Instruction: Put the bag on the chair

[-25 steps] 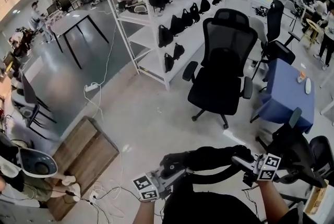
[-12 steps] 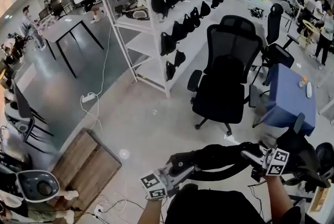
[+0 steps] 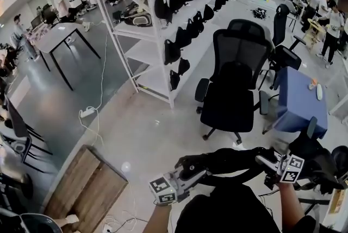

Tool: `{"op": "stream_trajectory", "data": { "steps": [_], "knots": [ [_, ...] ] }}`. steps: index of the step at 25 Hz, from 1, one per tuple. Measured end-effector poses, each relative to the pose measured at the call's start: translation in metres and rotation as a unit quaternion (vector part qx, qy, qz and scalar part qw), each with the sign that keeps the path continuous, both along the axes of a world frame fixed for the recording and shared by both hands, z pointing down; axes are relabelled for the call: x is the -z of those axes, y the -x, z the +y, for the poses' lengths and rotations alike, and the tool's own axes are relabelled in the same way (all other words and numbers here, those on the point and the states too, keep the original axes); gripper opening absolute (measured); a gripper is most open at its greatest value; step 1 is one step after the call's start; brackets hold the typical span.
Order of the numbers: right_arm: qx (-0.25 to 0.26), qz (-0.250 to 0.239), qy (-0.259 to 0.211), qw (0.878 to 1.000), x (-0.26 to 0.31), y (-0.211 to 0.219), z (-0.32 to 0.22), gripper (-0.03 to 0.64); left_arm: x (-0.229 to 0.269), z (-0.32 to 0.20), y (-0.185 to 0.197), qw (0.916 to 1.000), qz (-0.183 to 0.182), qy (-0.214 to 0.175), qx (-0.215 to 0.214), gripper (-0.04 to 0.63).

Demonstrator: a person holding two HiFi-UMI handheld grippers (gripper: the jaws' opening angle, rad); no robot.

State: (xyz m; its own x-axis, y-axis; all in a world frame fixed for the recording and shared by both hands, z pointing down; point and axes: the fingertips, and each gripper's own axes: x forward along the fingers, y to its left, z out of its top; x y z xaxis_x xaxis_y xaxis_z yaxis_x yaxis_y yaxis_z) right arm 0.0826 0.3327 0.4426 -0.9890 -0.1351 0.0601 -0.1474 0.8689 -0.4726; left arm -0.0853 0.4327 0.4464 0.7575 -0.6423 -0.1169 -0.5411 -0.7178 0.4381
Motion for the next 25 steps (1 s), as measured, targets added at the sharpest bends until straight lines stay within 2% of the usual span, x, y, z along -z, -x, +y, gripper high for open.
{"op": "stream_trajectory", "data": {
  "steps": [4,7,11,15,25],
  "knots": [
    [-0.015,0.000,0.009,1.000,-0.002,0.006,-0.013,0.017,-0.001,-0.017,0.007,0.9999,0.001,-0.003,-0.014,0.021],
    [-0.020,0.006,0.011,1.000,-0.006,0.007,-0.022,0.017,-0.005,-0.026,0.008,0.9998,0.008,0.009,-0.016,0.021],
    [-0.022,0.001,0.013,1.000,-0.014,0.015,-0.041,0.017,-0.010,-0.043,0.015,0.9996,0.000,0.020,-0.018,0.021],
    [-0.017,-0.008,0.013,1.000,-0.016,0.020,-0.072,0.017,-0.010,-0.076,0.021,0.9997,-0.009,0.018,-0.017,0.021],
    [-0.036,-0.012,0.033,0.999,-0.034,0.027,-0.170,0.017,-0.029,-0.184,0.031,0.9981,-0.008,0.055,-0.029,0.021]
  ]
}}
